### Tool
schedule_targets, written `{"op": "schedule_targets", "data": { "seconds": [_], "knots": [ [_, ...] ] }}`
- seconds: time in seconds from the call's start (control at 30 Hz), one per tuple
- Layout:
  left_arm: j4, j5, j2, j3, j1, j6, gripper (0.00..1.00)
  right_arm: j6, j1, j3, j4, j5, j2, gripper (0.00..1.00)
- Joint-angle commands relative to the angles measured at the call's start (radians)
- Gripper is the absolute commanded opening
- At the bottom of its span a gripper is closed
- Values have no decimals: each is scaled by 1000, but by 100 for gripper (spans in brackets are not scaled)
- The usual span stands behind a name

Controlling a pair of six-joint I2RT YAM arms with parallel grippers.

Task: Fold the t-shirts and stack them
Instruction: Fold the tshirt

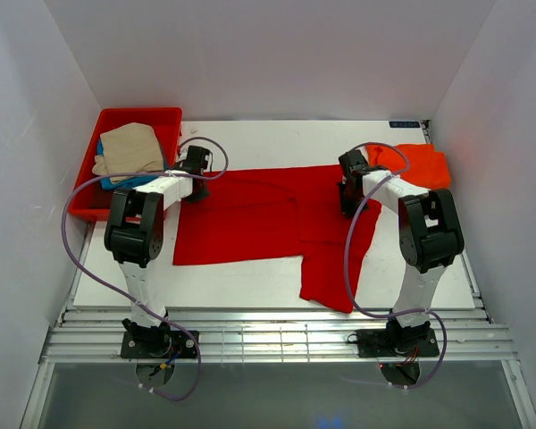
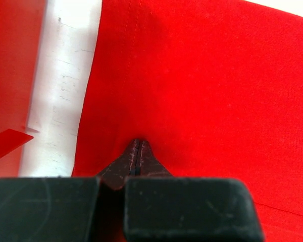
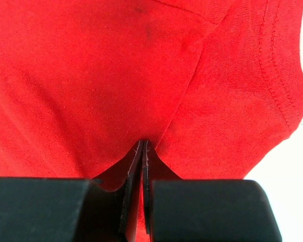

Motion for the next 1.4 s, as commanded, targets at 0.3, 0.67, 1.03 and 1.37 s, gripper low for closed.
{"op": "schedule_targets", "data": {
  "seconds": [0.3,0.67,1.03,1.37],
  "knots": [
    [-57,-61,20,-10,21,39,0,10,-2,32,-90,79,41,8],
    [-68,-84,26,15,29,48,0,2,-4,21,-106,122,41,8],
    [-74,-93,28,18,47,45,0,3,-8,26,-120,138,41,8],
    [-60,0,17,137,42,45,0,-24,-10,61,-81,171,-37,8]
  ]
}}
